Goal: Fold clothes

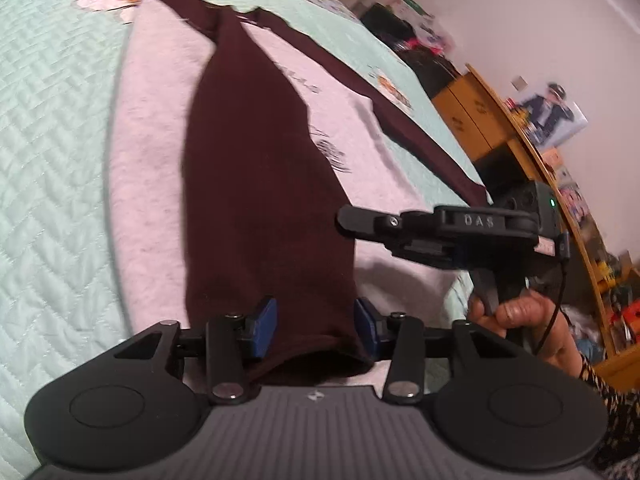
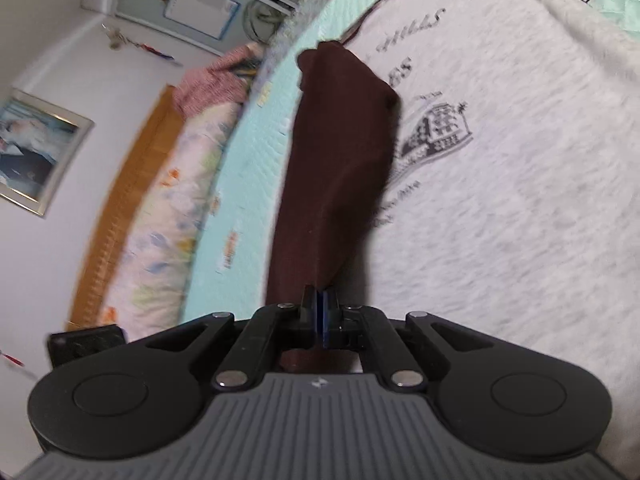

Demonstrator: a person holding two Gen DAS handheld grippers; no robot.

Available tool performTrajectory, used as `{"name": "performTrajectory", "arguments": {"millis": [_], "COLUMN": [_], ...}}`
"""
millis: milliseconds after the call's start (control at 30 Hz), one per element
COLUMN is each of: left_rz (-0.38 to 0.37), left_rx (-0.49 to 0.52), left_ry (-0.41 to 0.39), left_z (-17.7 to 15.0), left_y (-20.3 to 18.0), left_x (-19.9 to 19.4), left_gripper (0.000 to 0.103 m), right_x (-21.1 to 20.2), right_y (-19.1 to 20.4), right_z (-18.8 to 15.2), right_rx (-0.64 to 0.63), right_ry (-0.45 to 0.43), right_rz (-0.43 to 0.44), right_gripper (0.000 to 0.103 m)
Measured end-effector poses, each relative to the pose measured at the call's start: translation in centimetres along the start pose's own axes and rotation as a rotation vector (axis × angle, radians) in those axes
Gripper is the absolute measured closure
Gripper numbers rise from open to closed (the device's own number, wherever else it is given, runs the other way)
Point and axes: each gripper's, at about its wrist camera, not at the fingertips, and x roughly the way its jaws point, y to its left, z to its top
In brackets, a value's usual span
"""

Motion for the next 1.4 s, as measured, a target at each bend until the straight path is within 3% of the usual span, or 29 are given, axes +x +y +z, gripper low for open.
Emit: {"name": "performTrajectory", "arguments": {"millis": [133, 333, 533, 633, 733, 800, 933, 1000, 1033, 1067, 1200, 1300, 1367, 1400], "left_rz": [-0.026, -0.068, -0.065, -0.074, -0.075, -0.074, -0.072, -0.071, -0.070, -0.067, 0.039, 0.040, 0.028, 0.023], "left_rx": [-0.014, -0.064, -0.058, -0.035, -0.033, -0.040, -0.055, -0.062, -0.065, -0.068, -0.057, -0.102, -0.132, -0.145], "left_ry": [0.012, 0.027, 0.034, 0.050, 0.018, -0.019, -0.092, -0.129, -0.148, -0.160, -0.070, -0.070, -0.077, -0.080], "left_z": [-0.5, -0.7, -1.3, -1.5, -0.1, 1.3, 4.0, 5.4, 6.0, 6.7, 7.4, 6.9, 6.2, 5.9], "left_y": [0.0, -0.3, -0.3, -0.4, -0.2, 0.0, 0.4, 0.5, 0.6, 0.7, 1.5, 2.9, 3.8, 4.2], "left_x": [0.8, 1.9, 2.2, 1.5, 1.1, 1.0, 0.7, 0.5, 0.5, 0.6, 4.1, 4.4, 4.4, 4.4], "left_gripper": [0.051, 0.051, 0.050, 0.050, 0.050, 0.050, 0.049, 0.048, 0.048, 0.048, 0.048, 0.048, 0.048, 0.048], "right_x": [0.5, -0.5, 0.3, -0.9, -2.6, -2.7, 0.2, 1.6, 2.3, 2.3, 1.4, 0.8, 1.4, 1.8], "right_y": [-1.5, -0.5, -0.8, -1.6, -0.5, 0.1, -0.6, -1.7, -2.3, -2.3, -1.1, -1.6, -2.8, -3.2], "right_z": [-0.1, -0.4, -0.1, -0.3, -0.8, -1.2, -2.9, -4.4, -5.1, -5.7, -4.8, -2.6, -1.5, -1.1], "right_rx": [-0.008, -0.040, -0.089, 0.000, -0.036, -0.036, 0.086, 0.092, 0.091, 0.042, 0.019, 0.035, 0.049, 0.045], "right_ry": [0.002, -0.066, 0.007, -0.027, -0.100, -0.099, 0.027, 0.075, 0.097, 0.087, 0.065, -0.014, -0.020, 0.001], "right_rz": [-0.092, -0.083, -0.168, -0.172, -0.150, -0.033, 0.176, 0.103, 0.052, 0.041, 0.068, 0.105, 0.064, 0.030], "right_gripper": [0.099, 0.099, 0.099, 0.097, 0.092, 0.091, 0.088, 0.087, 0.103, 0.103, 0.091, 0.085, 0.084, 0.100]}}
